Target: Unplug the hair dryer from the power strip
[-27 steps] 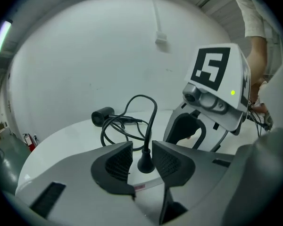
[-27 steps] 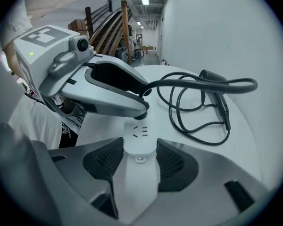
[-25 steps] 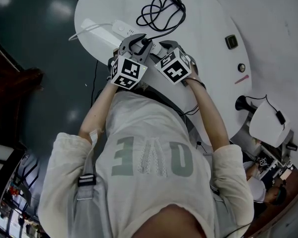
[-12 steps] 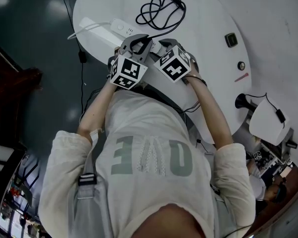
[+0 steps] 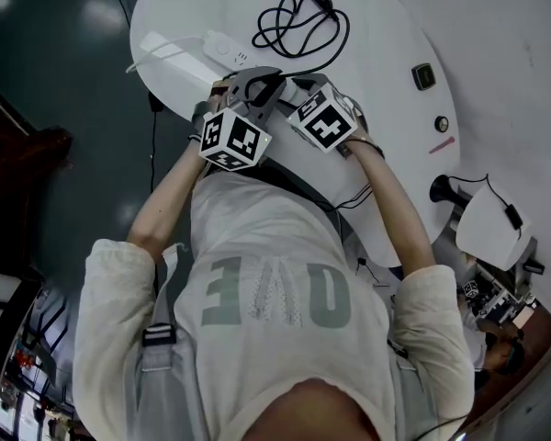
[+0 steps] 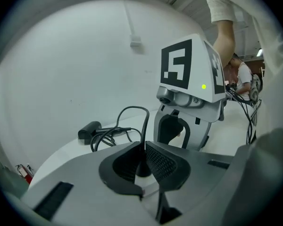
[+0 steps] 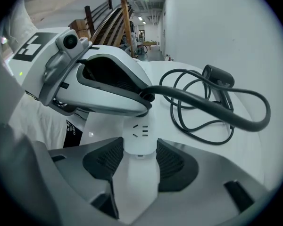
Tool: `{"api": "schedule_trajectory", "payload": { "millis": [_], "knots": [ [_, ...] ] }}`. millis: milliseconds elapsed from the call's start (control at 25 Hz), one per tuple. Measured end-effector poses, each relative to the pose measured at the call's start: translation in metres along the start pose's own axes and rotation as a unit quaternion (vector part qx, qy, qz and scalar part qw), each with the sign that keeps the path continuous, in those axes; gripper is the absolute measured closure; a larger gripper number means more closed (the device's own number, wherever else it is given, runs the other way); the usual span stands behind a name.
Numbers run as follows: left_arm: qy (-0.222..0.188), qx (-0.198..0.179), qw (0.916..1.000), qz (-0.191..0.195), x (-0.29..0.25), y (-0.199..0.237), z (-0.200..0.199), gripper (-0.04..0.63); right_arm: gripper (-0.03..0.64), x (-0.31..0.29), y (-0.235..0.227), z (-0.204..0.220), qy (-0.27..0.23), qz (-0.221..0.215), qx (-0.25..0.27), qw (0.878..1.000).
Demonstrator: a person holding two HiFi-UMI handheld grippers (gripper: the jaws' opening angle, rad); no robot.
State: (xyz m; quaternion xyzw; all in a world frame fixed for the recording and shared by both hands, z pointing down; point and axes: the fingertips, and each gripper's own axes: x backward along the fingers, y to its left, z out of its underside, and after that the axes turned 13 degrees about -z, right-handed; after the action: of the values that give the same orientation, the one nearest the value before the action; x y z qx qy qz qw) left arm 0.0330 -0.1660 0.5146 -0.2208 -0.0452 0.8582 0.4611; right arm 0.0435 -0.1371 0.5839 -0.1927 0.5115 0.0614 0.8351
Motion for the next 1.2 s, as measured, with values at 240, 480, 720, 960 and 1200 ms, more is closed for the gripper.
{"api": "schedule_trajectory", "payload": {
  "millis": [240,480,720,960,1200],
  "knots": [
    [-0.006,-0.018,0.9998,0.011,0.000,-0.002,-0.003,0.548,0.385,0.001,0.000,-0.001,-0.007,-0.005,-0.006,1.000],
    [-0.002,0.007,0.9998,0.016,-0.002,-0.002,-0.013,0.551,0.385,0.004,-0.001,0.002,-0.013,-0.012,-0.007,1.000],
    [0.009,0.012,0.9997,0.022,0.000,-0.003,-0.016,0.551,0.385,0.003,0.000,0.001,-0.020,-0.017,-0.004,1.000],
    [-0.230,0.086,0.9677,-0.054,0.014,0.063,-0.184,0.551,0.385,-0.009,0.020,-0.001,-0.013,-0.032,0.017,0.999],
    [-0.220,0.067,0.9709,-0.068,0.016,0.078,-0.177,0.549,0.383,-0.014,0.023,-0.011,-0.010,-0.024,0.033,0.999]
  ]
}}
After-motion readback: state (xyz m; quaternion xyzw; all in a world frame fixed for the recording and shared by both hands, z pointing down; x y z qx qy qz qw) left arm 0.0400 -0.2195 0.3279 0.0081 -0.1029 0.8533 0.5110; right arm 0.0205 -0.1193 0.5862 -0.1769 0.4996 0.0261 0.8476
